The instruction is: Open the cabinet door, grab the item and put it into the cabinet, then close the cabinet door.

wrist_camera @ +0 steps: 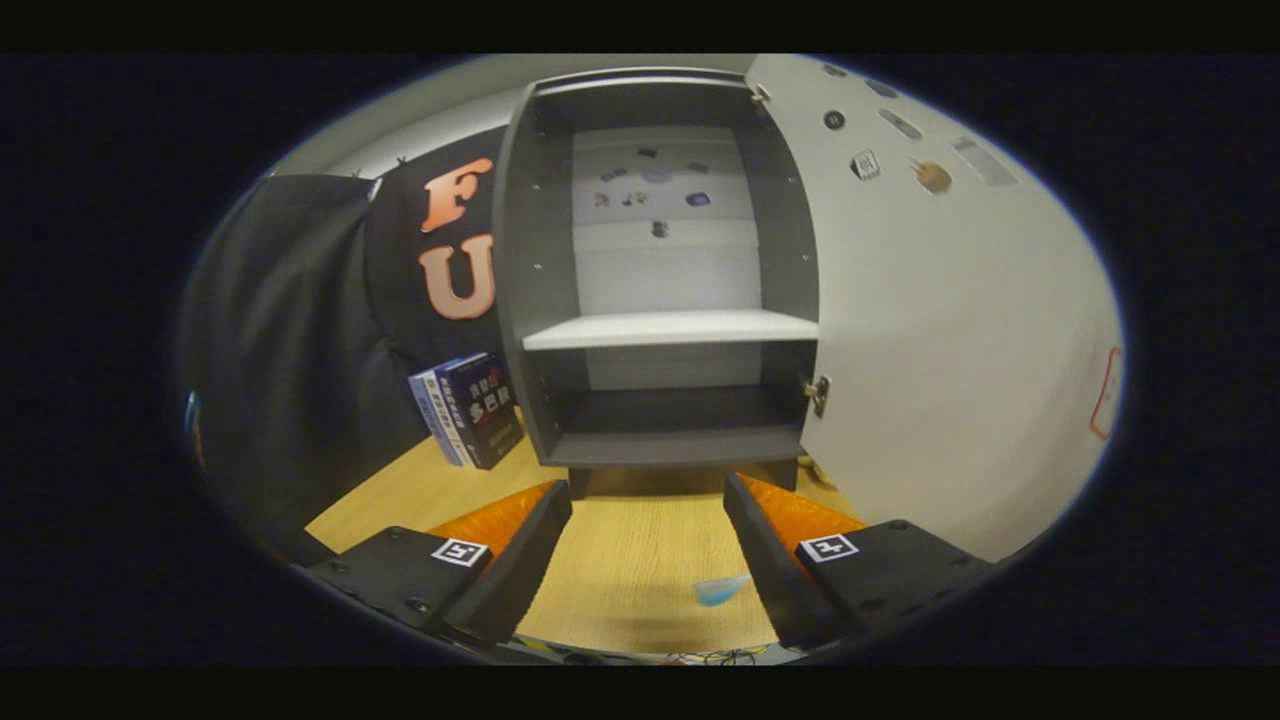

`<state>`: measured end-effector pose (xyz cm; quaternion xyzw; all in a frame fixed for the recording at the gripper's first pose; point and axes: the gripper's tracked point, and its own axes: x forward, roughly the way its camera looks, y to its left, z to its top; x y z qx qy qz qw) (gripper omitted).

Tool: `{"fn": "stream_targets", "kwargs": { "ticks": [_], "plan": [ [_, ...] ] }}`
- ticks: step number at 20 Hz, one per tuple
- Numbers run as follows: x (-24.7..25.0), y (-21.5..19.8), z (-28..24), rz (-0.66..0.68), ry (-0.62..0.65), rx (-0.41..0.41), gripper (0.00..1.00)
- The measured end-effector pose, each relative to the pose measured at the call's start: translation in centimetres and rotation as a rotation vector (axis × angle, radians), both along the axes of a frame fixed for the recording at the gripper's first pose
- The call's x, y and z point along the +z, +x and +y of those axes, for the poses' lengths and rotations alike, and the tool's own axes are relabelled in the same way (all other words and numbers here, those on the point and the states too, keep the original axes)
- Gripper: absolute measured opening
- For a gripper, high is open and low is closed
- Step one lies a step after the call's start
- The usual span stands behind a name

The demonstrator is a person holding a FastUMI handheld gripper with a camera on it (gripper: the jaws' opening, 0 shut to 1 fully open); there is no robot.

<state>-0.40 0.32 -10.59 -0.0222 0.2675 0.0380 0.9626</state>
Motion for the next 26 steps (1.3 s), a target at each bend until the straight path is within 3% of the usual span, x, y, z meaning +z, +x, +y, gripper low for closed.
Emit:
{"fn": "stream_targets", "kwargs": {
  "ticks": [5,8,11,18,21,26],
  "plan": [
    [-2.2,-3.9,-2.2,0.174,-0.023,-0.089,0.97],
    [1.9,-4.8,-4.8,0.128,-0.043,-0.108,0.97],
    [2.6,-5.3,-7.0,0.118,-0.056,-0.129,0.98],
    [0.4,-5.6,-6.1,0.158,-0.039,-0.137,0.98],
    [0.1,-6.5,-5.1,0.217,0.039,-0.184,0.99],
    [-5.3,-8.6,-5.0,0.442,0.173,-0.315,0.96]
  ]
}}
